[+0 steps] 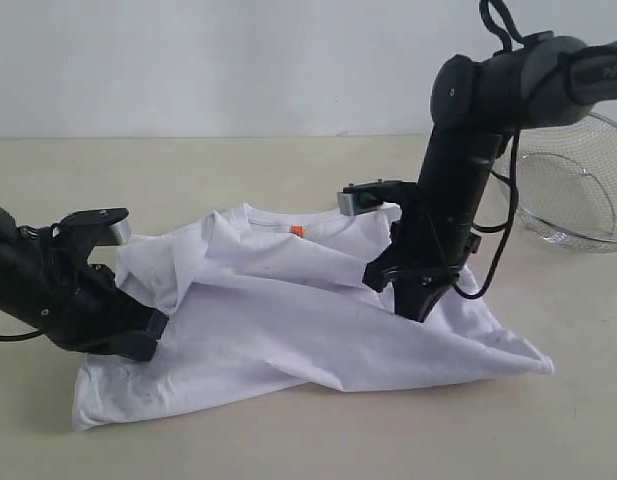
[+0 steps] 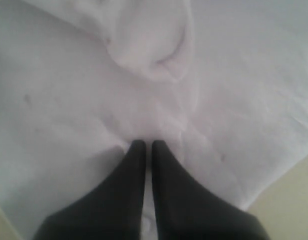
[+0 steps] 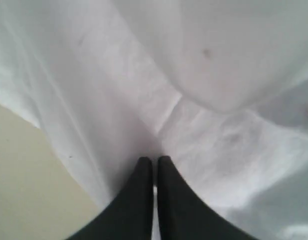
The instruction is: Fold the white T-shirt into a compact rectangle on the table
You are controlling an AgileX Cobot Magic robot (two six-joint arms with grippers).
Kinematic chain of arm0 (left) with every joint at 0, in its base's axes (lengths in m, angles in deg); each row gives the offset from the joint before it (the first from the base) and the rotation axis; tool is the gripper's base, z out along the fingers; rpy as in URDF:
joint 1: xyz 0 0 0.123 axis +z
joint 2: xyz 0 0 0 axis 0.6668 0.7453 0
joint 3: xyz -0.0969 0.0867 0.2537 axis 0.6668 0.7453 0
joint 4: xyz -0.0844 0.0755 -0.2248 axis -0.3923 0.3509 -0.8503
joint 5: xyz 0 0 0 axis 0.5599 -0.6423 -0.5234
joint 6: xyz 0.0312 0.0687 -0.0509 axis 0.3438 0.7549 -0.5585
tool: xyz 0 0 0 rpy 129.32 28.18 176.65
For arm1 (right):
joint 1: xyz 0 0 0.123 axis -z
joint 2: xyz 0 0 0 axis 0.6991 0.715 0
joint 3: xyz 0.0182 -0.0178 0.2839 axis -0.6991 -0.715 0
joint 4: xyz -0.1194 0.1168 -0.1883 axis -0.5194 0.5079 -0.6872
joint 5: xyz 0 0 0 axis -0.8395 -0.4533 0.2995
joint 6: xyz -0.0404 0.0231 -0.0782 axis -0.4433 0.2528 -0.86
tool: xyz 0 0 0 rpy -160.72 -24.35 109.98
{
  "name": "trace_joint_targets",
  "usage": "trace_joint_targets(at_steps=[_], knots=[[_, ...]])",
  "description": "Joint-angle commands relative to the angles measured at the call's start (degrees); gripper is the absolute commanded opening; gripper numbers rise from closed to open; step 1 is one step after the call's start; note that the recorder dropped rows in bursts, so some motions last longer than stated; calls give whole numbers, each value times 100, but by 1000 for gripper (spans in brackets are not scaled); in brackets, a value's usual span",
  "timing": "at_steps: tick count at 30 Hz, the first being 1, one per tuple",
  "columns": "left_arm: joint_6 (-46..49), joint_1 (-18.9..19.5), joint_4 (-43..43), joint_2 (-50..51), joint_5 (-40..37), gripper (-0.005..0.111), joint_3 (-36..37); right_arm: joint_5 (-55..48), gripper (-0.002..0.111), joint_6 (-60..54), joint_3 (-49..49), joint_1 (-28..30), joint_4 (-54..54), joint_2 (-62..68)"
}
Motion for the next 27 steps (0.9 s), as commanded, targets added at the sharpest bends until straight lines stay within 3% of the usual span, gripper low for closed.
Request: trace_joint_targets(at_steps=[1, 4, 9, 14, 17, 22, 24, 27], knots=[[-34, -28, 36, -3, 36, 5, 26, -26, 0, -24, -99, 7, 88, -383], [-30, -28, 63, -3, 48, 5, 26, 199, 0, 20, -99, 7, 21, -946], [-30, -28, 63, -3, 48, 5, 26, 2285, 0, 782, -19, 18, -998, -1455], [-30, -28, 63, -3, 48, 5, 26, 2506, 1, 1030, 578, 18, -1204, -1013], [-30, -28, 64, -3, 15, 5, 26, 2414, 18, 1030, 1027, 18, -1194, -566], [-55, -28, 64, -3, 15, 5, 26, 2007, 66, 1324, 1725, 18, -1205, 69], [-76, -28, 64, -3, 15, 5, 26, 1852, 66, 1384, 1935, 18, -1243, 310], [-76, -28, 64, -3, 15, 5, 26, 1602, 55, 1399, 2178, 18, -1258, 623]])
